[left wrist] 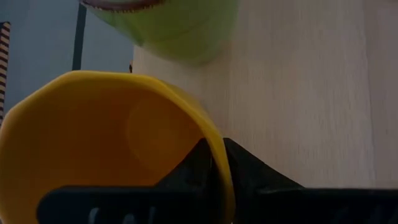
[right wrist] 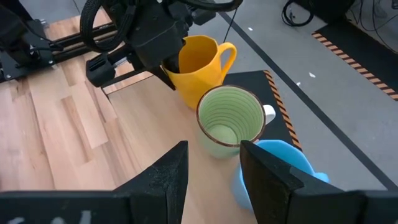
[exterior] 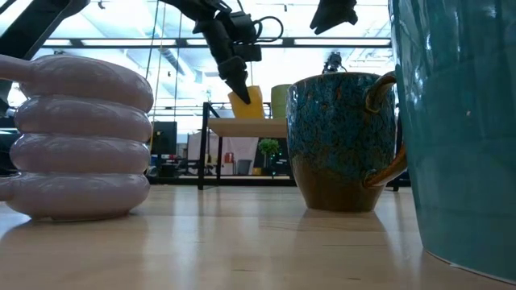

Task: Place coffee mugs
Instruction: Put the yellow mug on the shelf

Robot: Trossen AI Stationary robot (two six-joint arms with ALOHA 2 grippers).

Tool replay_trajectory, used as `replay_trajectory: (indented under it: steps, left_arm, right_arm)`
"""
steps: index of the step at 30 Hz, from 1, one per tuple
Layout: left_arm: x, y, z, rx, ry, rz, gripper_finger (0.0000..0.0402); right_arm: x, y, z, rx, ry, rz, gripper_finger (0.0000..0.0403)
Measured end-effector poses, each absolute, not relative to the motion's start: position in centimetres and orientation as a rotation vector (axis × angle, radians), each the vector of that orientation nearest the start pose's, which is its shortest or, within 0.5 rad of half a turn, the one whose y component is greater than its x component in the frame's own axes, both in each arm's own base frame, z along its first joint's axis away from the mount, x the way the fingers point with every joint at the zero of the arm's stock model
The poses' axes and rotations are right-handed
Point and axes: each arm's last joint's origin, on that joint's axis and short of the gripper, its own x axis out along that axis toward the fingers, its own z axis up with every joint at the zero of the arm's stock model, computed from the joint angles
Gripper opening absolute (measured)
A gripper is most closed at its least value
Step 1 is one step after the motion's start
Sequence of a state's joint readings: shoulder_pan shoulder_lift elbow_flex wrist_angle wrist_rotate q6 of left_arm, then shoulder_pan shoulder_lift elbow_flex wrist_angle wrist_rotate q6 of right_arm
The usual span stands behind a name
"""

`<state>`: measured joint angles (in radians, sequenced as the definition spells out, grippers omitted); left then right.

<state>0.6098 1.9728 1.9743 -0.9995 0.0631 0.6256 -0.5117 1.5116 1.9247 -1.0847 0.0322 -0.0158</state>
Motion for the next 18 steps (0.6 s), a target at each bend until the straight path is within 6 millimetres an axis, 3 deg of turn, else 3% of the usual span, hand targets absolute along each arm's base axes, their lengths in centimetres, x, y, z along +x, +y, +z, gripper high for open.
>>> replay_trajectory:
  steps: [5, 18]
  left_arm:
    - [34.58, 23.93, 32.56, 0.247, 1.06, 0.172, 0.0042]
    - [34.73, 23.99, 32.66, 0.253, 1.042, 0.179, 0.0105]
  right_arm:
    - [24.4, -13.81, 46.02, 0.144, 0.665, -0.517, 0.0151]
    - [24.43, -13.83, 46.07, 0.142, 0.658, -0.518, 0.0151]
